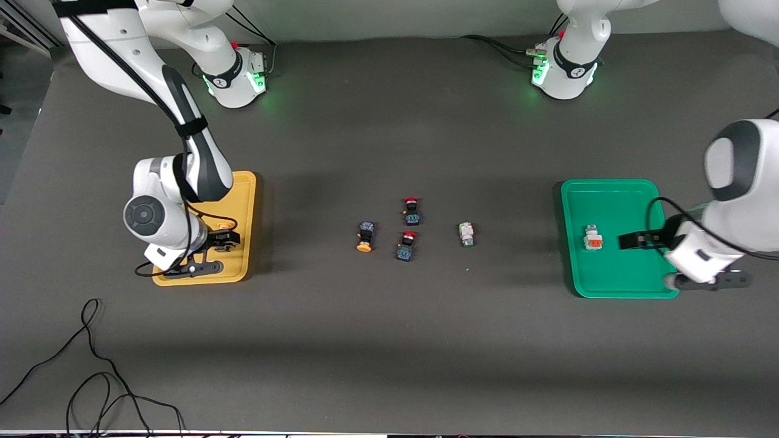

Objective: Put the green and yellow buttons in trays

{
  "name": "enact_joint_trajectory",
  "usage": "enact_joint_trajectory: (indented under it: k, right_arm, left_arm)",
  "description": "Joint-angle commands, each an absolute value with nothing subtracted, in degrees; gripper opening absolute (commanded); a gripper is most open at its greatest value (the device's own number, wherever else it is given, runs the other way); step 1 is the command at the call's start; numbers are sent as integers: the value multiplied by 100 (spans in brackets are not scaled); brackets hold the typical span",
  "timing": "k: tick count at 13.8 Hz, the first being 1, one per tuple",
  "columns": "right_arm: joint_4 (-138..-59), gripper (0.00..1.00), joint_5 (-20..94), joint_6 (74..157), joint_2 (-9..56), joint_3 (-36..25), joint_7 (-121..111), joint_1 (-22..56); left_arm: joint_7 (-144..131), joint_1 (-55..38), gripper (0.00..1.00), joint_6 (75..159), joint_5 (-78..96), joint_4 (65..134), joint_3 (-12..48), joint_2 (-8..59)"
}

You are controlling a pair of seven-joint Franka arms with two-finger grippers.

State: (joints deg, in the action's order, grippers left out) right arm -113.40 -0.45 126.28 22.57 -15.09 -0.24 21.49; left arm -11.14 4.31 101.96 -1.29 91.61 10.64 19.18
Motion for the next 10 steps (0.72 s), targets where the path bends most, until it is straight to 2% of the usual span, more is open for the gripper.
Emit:
enact_joint_trajectory:
  k: [1, 3, 5, 10]
  right_arm:
    - [-10435, 100, 663, 11657, 2250, -1337, -79, 2188]
    - [-10144, 100, 1386, 11479, 2276, -1327, 165, 2363]
    - [-9942, 100, 1494, 11496, 2363, -1318, 761, 2653]
    - [-8914, 100, 1485, 11566, 3259, -1327, 2274, 3409]
  left_arm:
    - [-2185, -436, 100, 10195, -114, 9114, 1037, 1968]
    - [-2775, -894, 100, 10317, -97, 9114, 1037, 2004]
    - [-3337, -1290, 100, 10528, -88, 9132, 1037, 2039]
    - [-3973, -1916, 100, 11573, -97, 9525, 1037, 2477]
